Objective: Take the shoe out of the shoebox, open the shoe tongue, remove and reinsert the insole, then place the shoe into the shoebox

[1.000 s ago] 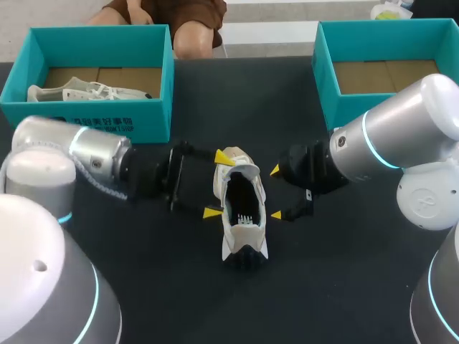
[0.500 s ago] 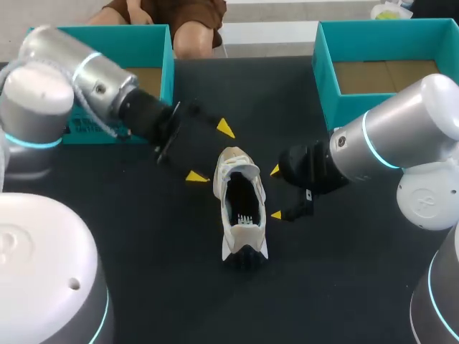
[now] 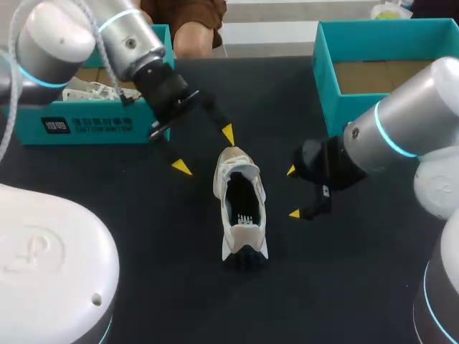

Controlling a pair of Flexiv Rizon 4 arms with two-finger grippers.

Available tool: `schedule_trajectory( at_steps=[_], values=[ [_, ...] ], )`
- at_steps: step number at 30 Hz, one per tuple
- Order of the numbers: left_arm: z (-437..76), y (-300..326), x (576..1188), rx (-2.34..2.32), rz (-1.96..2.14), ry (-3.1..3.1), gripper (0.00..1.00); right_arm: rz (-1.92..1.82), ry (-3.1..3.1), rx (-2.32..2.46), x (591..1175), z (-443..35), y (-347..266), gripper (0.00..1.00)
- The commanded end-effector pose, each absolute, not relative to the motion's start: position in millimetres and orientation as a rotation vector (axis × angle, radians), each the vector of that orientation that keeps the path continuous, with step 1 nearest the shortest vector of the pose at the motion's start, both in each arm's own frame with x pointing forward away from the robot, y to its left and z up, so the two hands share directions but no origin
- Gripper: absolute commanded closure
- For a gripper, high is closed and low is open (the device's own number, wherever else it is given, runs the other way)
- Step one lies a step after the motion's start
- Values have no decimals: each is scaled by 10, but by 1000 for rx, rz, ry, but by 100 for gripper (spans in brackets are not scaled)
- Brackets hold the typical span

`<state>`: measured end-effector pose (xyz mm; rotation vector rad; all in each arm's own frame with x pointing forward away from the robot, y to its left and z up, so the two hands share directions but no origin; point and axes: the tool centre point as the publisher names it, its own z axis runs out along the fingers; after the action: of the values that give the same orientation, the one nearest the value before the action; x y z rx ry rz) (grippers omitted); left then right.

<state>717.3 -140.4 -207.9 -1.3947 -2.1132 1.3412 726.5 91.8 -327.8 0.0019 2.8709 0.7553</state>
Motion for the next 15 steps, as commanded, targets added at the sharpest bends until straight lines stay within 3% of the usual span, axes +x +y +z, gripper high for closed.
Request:
schedule_trajectory(
  at_steps=[1, 15],
  values=[
    [-2065, -1418, 7204, -1440, 1216, -2030, 0, 746, 2916, -3, 7189, -2778, 553, 0],
    [-2065, -1418, 7204, -1440, 1216, -2030, 0, 496, 3055, 78, 7046, -1707, -38, 0]
  ],
)
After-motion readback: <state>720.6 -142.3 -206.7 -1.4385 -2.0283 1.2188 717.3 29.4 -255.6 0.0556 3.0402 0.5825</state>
